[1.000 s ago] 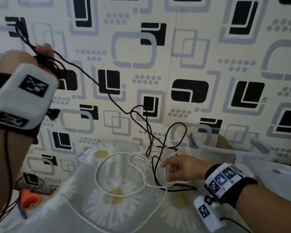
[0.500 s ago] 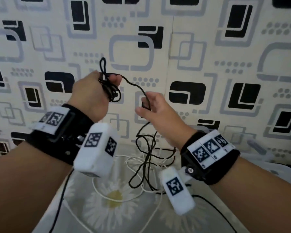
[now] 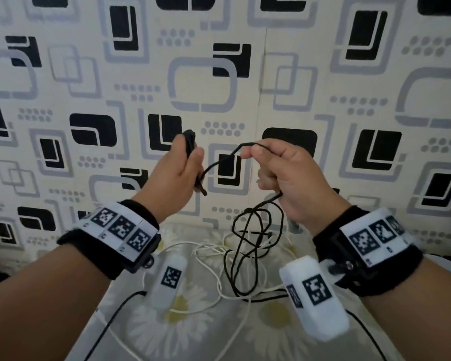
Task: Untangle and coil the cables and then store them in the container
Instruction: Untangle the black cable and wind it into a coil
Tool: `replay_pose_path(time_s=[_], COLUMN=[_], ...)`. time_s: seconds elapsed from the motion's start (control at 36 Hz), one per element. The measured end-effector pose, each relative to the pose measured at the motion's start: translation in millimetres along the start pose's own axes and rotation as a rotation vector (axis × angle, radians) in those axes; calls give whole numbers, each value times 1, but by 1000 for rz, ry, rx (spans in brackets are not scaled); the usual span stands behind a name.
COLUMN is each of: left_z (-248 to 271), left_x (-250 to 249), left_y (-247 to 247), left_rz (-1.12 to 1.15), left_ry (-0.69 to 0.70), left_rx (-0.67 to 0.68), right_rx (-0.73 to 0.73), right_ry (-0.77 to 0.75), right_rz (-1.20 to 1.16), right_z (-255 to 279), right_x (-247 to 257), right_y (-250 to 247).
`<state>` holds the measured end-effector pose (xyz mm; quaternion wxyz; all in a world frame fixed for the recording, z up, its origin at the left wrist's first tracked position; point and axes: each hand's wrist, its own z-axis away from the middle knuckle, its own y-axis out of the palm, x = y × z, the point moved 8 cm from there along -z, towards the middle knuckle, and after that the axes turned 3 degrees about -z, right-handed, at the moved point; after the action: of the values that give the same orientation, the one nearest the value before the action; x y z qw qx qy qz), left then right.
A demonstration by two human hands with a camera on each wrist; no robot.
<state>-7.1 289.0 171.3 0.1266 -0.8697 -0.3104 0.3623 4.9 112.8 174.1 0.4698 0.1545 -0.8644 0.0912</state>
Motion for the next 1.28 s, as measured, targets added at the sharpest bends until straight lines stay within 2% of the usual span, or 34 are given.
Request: replay_pose_path(time_s=[0.17, 0.33, 0.42, 0.58, 0.69, 0.81, 0.89, 1.0, 1.08, 1.17, 1.22, 1.28], left_z=[0, 3, 4, 12, 14, 13, 16, 23, 29, 32, 35, 35], left_x=[14, 17, 28, 39, 44, 29, 4, -42, -71, -85, -90, -94], left_y=[6, 4, -3, 4, 5, 4, 4, 12, 26, 38, 46, 50], left_rz=[-75, -342, -412, -500, -492, -499, -429, -424, -508, -615, -650, -695], left_ry=[-16, 23, -7, -35, -92, -65, 7, 133, 239, 281, 324, 337], left_rx=[34, 51, 25, 59, 37, 4, -26, -85, -123, -119, -94, -74], right_rx=[33, -10, -42, -51, -26, 20, 22, 174, 261, 248, 234, 272], right_ry=[-73, -65, -56, -35, 15, 107, 202, 331, 325, 220, 195, 261], right_rz=[137, 157, 203, 426, 604, 596, 598, 911, 1069, 989, 780, 521], right_z=[21, 39, 45, 51, 52, 57, 63, 72, 81, 86, 92, 100], right_x=[5, 2, 7, 5, -2, -12, -29, -55, -62, -58, -52, -48], right_y=[-8, -31, -46, -60, -68, -78, -87, -72, -45, -18, -2, 13])
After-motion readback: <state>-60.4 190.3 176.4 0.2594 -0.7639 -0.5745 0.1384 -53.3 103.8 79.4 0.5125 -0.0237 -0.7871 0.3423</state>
